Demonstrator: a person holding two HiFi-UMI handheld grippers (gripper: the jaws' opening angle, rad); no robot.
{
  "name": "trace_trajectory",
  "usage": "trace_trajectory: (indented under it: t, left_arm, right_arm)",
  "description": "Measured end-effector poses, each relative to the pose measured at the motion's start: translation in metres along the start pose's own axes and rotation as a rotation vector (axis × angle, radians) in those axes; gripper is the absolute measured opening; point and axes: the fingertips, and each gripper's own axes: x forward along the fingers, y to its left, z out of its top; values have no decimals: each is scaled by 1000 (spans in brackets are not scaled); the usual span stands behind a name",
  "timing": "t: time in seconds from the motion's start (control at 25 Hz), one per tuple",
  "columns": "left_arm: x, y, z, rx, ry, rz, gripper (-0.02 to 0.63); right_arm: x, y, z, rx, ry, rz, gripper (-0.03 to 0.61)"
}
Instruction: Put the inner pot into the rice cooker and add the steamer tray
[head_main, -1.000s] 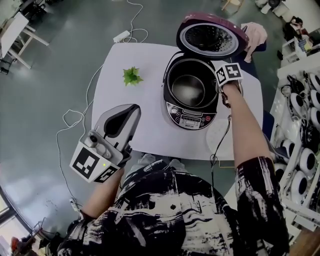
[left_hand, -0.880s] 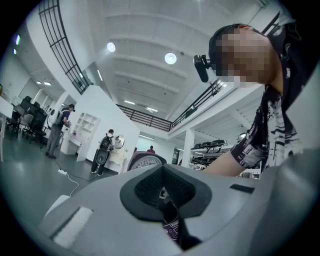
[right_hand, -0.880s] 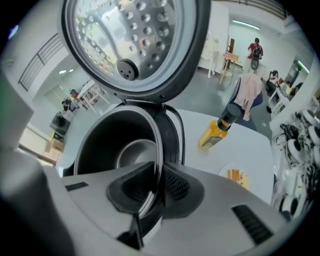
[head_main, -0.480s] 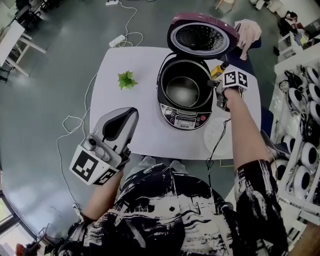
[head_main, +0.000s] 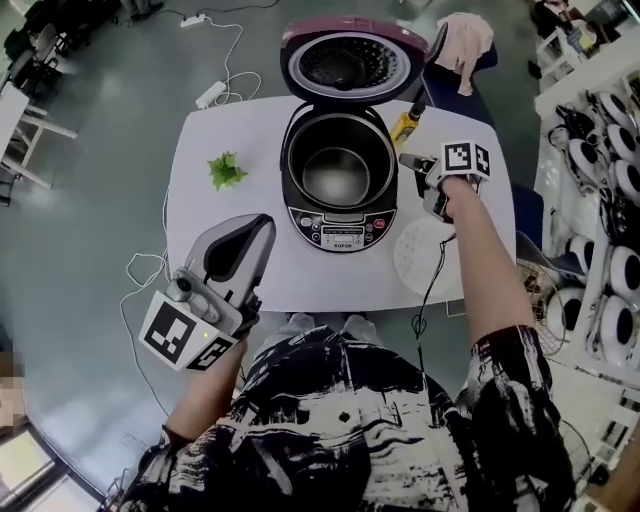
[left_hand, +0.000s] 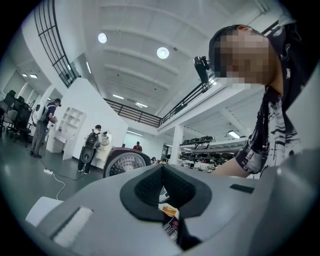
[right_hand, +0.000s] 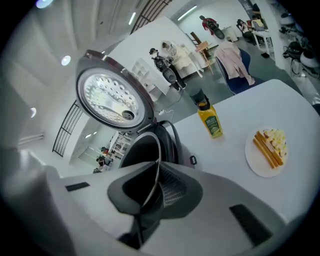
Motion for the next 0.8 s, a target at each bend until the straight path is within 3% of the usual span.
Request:
trace_trajectory:
  t: [0.2,0.36,0.44,0.56,0.8]
  left_arm:
    - [30,-22,-3,4,11,-64,5]
    - [57,-43,-15,-9,40,-130,5]
    - [70,-54,-22,-17,59,-164,5]
    - [86,-69,-32,-21,85,-200,5]
    - [105,-93,-46,-6,123,-247,5]
  right_arm:
    - [-78,17,10,-153,-149,84,17]
    - [-162,-7,-14,-339,-251,-25,23]
    - [-189,-45,-45,-415,-204,-156,30]
    - [-204,-118,-104,-412,-70,-358,73]
    - [-180,-218,-192,-245,103,-493,101]
